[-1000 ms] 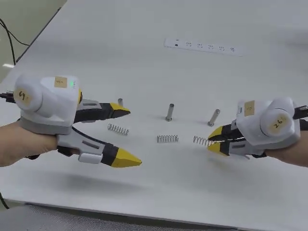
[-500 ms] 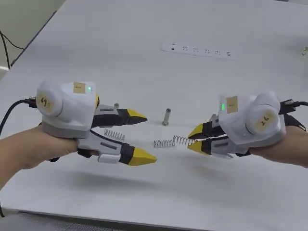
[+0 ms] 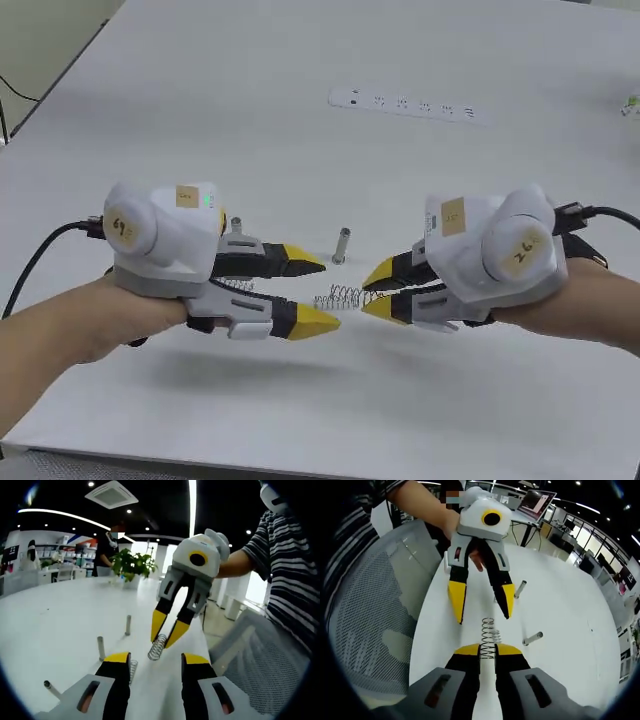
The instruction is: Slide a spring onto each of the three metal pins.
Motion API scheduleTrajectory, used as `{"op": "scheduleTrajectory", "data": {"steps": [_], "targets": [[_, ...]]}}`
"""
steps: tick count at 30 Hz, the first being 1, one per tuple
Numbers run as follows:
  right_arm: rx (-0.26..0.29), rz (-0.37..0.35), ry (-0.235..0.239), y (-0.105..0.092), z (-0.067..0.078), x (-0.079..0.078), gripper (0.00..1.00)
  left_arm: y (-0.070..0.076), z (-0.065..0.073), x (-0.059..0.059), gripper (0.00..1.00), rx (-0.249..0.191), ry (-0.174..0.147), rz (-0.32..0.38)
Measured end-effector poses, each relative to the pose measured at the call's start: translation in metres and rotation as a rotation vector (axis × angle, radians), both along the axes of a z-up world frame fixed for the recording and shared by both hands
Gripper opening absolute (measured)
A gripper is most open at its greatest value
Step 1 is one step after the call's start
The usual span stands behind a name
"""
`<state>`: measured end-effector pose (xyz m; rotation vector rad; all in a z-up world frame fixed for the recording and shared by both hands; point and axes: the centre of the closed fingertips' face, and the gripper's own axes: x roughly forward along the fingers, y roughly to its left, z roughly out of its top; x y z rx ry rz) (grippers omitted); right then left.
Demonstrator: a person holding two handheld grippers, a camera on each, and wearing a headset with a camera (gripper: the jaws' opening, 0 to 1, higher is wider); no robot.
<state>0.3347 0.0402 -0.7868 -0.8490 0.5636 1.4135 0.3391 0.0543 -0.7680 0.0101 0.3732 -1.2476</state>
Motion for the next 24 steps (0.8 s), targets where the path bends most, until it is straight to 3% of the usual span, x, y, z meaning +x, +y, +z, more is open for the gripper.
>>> {"op": "scheduleTrajectory", "data": {"steps": [2,11,17,24], "targets": [[0.001,0.002,0.002,0.001,0.0,0.0,0.08,-0.002,0.0,0.002,0.32,-0.018,0.022,0.008],[0.023,-0.016,0.016,0.002,0.004,0.0,0.08,-0.007,0.005,0.004,0.23,-0.044,0.024,0.01],[0.028,-0.013,0.019,0.003,0.007,-0.002,0.08,-0.009,0.002,0.003,0.22,-0.035,0.026,0.004],[0.031,-0.001,0.015,0.005,0.01,-0.003,0.08,-0.014,0.004,0.0,0.14,-0.042,0.02,-0.013]]}}
